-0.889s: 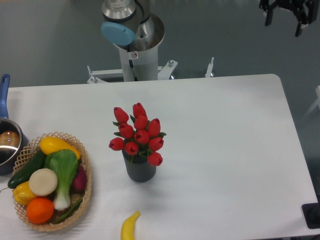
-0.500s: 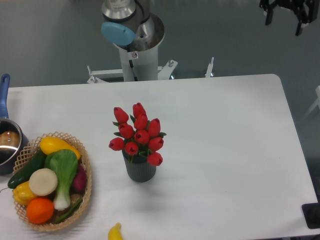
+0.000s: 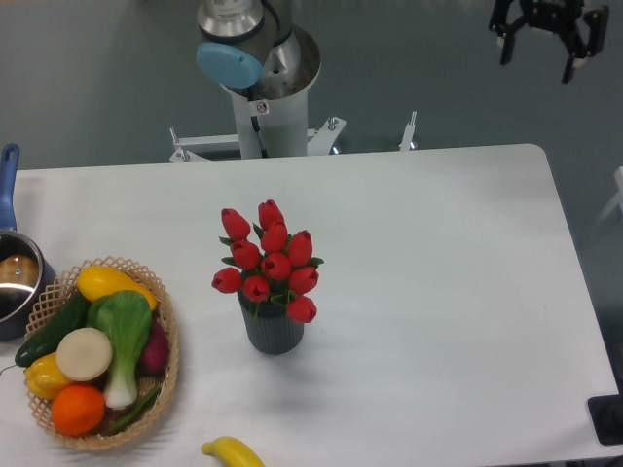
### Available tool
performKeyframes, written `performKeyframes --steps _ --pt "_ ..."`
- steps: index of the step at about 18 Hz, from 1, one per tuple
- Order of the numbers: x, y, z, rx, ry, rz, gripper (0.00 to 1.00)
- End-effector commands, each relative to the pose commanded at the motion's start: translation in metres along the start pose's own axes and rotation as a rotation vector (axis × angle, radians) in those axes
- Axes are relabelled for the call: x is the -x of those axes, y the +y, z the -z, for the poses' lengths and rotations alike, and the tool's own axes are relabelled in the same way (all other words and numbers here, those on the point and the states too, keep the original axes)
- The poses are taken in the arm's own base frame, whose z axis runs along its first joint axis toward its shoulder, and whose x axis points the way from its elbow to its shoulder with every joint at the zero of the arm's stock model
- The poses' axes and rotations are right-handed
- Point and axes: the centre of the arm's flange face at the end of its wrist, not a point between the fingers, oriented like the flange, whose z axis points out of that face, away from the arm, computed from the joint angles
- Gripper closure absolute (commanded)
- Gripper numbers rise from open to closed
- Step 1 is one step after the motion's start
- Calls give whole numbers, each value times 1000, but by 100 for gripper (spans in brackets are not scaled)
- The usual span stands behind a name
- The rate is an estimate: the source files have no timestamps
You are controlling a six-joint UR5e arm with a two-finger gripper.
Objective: Pick up the flowers from the vase
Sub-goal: 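Move the open gripper into view above the table, then lower the open gripper toward the red tulip stems above the vase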
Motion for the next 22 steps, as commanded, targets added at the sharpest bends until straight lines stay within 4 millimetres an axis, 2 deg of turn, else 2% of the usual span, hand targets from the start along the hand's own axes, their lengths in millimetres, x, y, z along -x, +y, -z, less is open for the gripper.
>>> performKeyframes --steps 2,7,13,17,22 --pt "-2 -8 -13 -53 -29 2 0" --pt "-10 -19 -35 -214 -25 135 0" --pt "-37 -66 -83 -395 67 117 0" --pt "-46 -99 -95 -471 109 110 0" --pt "-53 -127 -116 -510 158 63 0"
